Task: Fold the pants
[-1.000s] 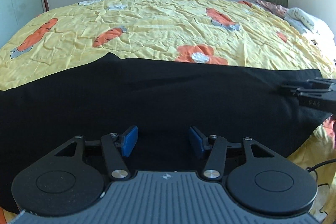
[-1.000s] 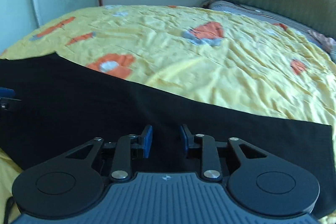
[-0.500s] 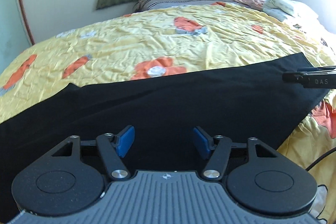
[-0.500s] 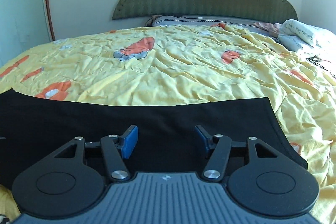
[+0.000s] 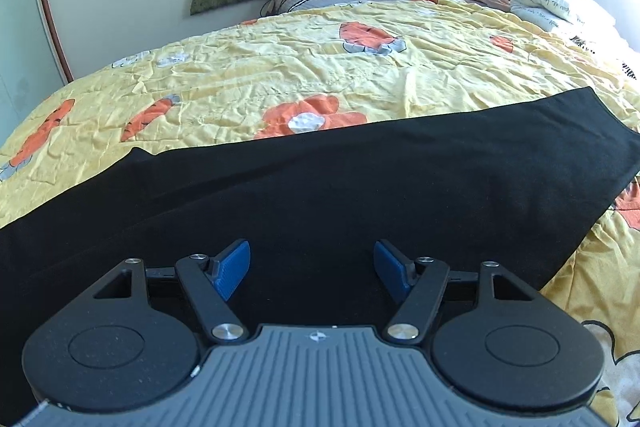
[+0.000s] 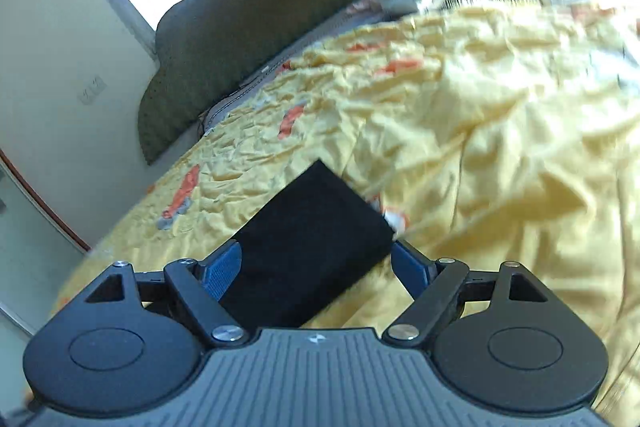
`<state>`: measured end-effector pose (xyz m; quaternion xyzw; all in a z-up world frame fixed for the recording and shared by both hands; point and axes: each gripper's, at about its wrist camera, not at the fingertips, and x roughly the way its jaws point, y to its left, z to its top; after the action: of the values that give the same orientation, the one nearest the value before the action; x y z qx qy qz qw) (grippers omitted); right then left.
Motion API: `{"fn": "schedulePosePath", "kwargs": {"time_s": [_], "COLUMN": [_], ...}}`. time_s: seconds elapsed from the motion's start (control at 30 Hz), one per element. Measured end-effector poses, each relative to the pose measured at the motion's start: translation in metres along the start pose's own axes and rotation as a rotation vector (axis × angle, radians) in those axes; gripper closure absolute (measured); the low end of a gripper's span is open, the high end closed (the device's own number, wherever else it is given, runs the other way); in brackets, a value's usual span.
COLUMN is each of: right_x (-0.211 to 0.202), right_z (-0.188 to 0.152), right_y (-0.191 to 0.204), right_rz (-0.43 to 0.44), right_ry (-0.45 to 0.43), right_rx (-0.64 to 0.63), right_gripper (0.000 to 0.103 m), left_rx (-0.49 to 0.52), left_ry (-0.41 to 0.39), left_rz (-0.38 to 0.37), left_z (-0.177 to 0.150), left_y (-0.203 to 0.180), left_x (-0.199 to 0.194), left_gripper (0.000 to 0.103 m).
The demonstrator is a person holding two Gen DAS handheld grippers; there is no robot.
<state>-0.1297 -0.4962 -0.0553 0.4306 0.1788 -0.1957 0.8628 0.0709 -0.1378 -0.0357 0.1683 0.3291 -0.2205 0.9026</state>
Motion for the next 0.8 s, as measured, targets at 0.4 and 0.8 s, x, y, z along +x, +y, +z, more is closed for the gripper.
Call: {"fn": "schedulePosePath", "kwargs": {"time_s": [0.4,0.8], "right_x": [0.042,0.067], "right_z": [-0.016,-0.007], "right_y": [-0.003,-0.014], "right_rz": [0.093,0.008], "right_ry": [-0.011,-0.080], "right_rx": [0.150,0.136], "right_gripper": [0.022,0.093], "left_rx": [-0.031,-0.309], "left_ry": [0.002,0.060], "left_rz": [-0.003,-0.321], "left_z": [-0.001,0.017], "left_y": [0.005,0.042], "left_x": [-0.001,0.000], "left_gripper": [0.024,0.024]}}
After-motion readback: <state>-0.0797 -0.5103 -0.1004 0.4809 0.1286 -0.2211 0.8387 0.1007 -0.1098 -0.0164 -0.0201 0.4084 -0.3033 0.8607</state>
